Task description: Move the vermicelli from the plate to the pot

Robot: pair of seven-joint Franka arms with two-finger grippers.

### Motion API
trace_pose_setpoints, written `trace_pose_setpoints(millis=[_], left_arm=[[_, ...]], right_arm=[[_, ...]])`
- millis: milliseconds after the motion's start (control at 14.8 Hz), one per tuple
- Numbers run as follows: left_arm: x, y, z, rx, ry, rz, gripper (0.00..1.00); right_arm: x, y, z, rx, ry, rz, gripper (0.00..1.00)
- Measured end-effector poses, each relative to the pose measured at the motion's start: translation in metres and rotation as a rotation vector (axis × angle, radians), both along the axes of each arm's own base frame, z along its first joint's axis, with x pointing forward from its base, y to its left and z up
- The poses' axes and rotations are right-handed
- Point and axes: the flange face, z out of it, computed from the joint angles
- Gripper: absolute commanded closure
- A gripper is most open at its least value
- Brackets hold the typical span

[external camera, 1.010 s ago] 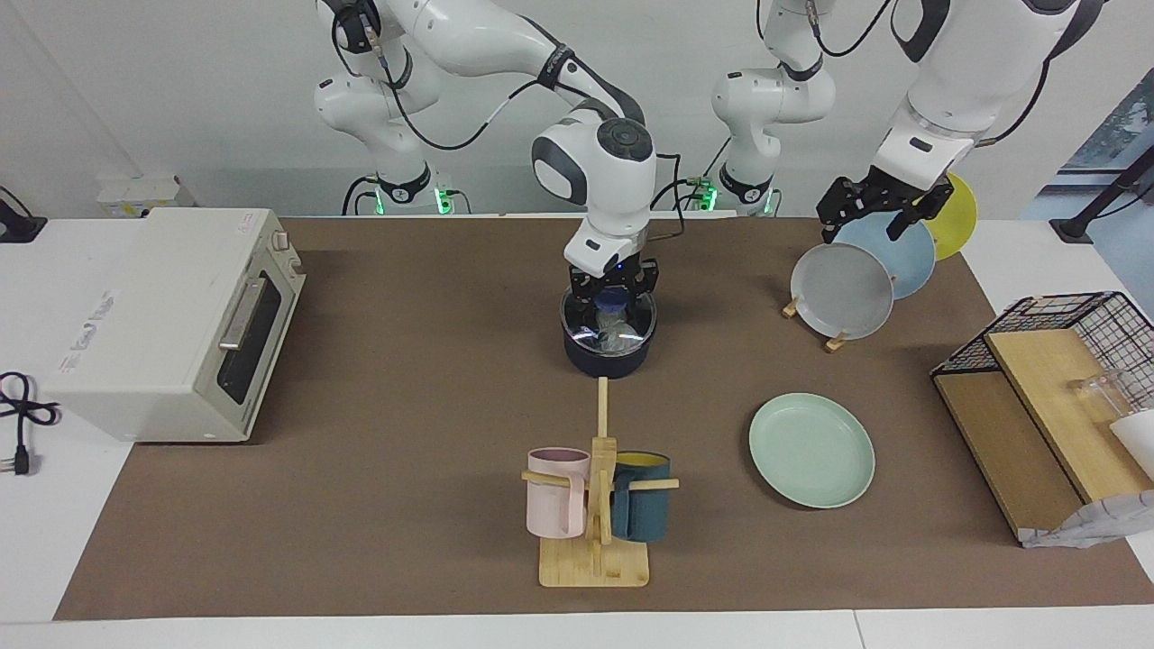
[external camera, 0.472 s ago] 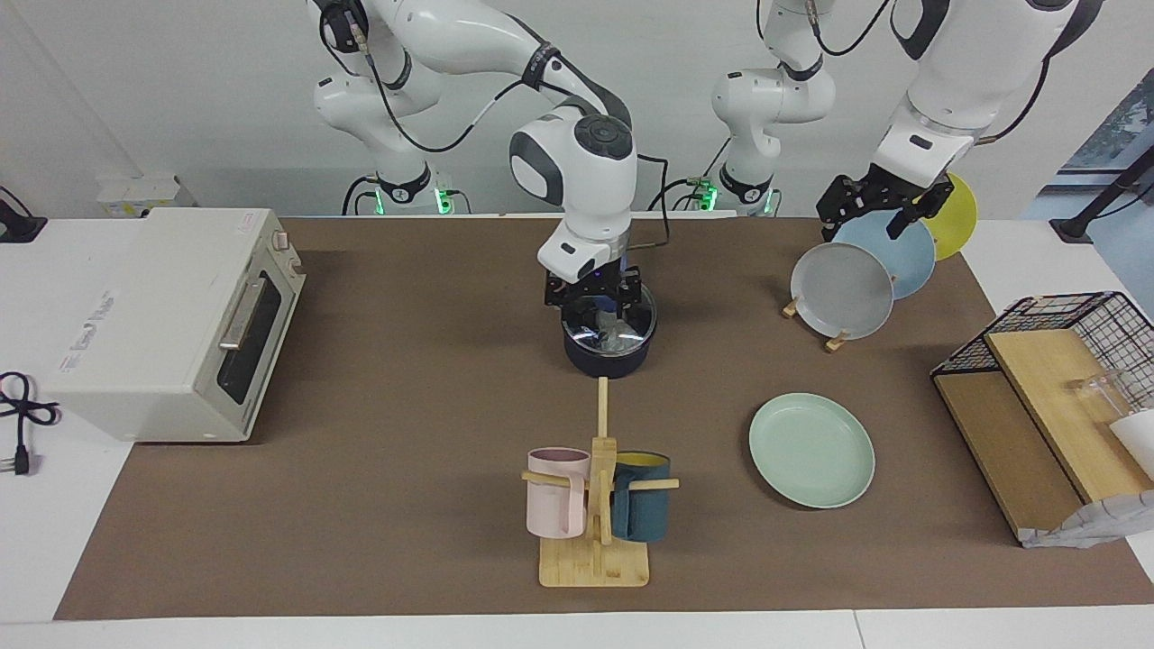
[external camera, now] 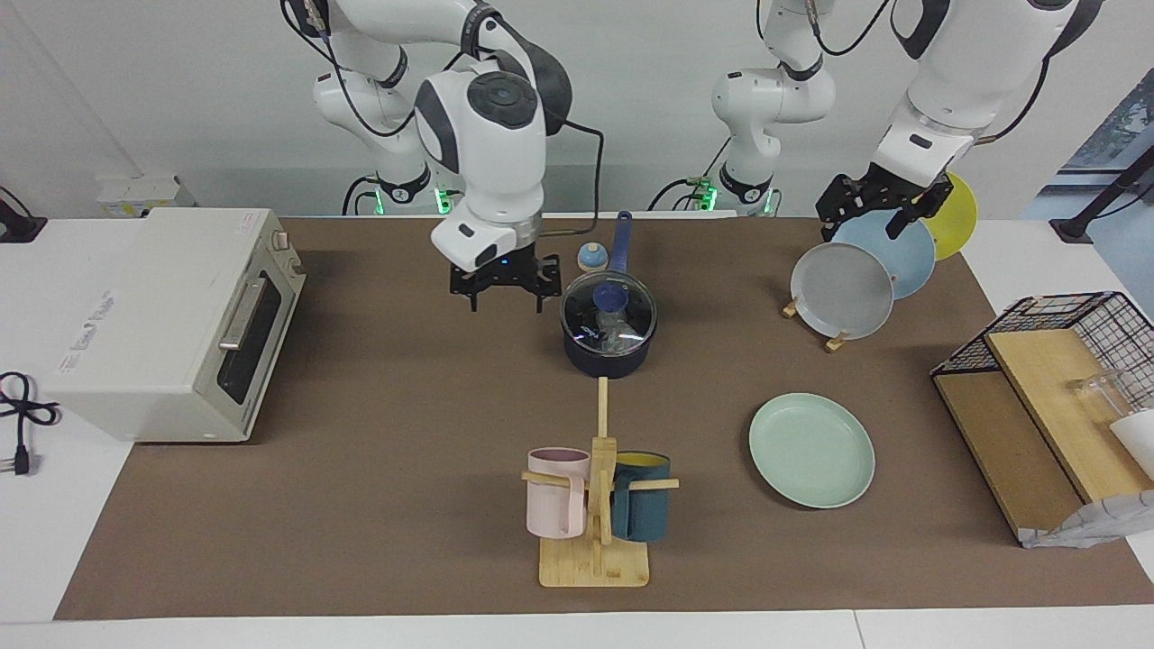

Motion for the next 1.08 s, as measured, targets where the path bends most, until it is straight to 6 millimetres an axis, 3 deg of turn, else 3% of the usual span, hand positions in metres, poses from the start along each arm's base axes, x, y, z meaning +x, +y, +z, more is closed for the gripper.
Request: trace_pose_setpoints(millis=[337,539,674,1078], left_arm=[[0.000,0.002,0.000,0.000,0.000,0.003,0.00],[0.000,0.002,0.000,0.000,0.000,0.003,0.00],[0.000,0.002,0.000,0.000,0.000,0.003,0.00],[0.000,0.002,0.000,0.000,0.000,0.003,0.00]], right_arm=[[-0.010,-0.132,0.066,-0.022,0.070,0.075,0.00],[-0.016,-0.193,0.080,-0.009,0.104,0.094,0.00],[-0.016,-0.208,0.076,-0.008,0.122,0.089,0.00],[-0.040,-0.199,0.074,-0.028,0.097,0.104,0.00]])
